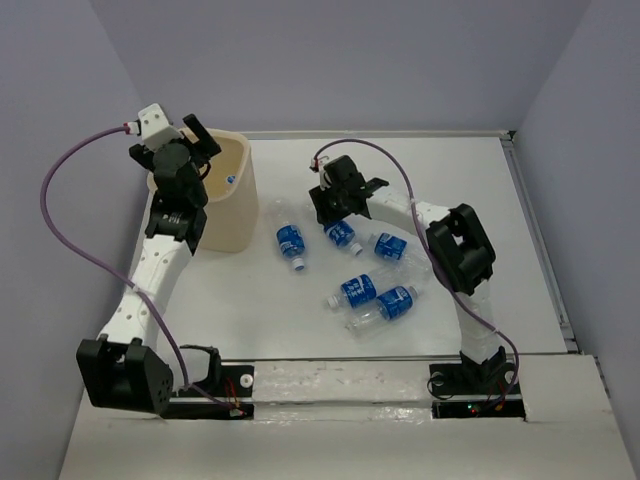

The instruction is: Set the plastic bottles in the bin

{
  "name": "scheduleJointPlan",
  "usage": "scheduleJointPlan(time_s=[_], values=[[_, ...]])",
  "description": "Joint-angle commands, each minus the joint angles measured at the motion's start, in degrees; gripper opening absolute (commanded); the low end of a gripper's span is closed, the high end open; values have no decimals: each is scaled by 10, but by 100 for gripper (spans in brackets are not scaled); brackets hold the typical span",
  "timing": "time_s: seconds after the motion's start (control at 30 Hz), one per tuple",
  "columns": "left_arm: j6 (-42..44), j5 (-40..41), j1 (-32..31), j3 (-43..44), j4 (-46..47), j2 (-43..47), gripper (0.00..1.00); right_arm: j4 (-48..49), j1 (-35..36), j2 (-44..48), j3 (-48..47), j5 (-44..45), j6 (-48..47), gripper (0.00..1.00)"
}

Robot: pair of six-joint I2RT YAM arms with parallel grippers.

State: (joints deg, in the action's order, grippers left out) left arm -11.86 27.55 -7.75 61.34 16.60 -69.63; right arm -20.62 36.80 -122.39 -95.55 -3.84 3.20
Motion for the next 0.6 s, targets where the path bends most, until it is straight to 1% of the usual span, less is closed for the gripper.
scheduleJointPlan(time_s=[0.0,0.03,0.07,0.1,0.13,0.17,0.2,0.27,0.3,0.37,0.4,0.47,0.57], values=[[-71,-95,4,37,-72,73,99,6,3,15,-36,9,4,45],[-71,-112,3,37,-85,82,99,10,3,22,-34,9,4,43],[-84,-146,3,22,-96,102,99,15,3,32,-30,8,11,42],[-90,-162,3,3,-120,112,99,31,3,54,-24,8,14,41],[-93,-178,2,3,-133,123,99,40,3,54,-18,8,15,40],[-98,-212,2,-21,-144,146,99,58,9,79,-4,8,20,40],[-99,-230,1,-32,-164,159,99,66,9,92,2,8,22,37],[-100,-266,0,-72,-190,185,99,74,9,128,10,8,30,36],[-99,-306,-1,-82,-213,213,99,82,9,138,12,8,34,36],[-98,-344,-2,-115,-238,254,99,88,15,167,8,7,41,35],[-93,-353,-3,-121,-265,267,99,90,15,175,4,8,44,34],[-91,-377,-3,-140,-289,307,99,95,27,195,-9,8,53,34],[-99,-392,-3,-158,-335,341,99,104,46,207,-50,3,72,34]])
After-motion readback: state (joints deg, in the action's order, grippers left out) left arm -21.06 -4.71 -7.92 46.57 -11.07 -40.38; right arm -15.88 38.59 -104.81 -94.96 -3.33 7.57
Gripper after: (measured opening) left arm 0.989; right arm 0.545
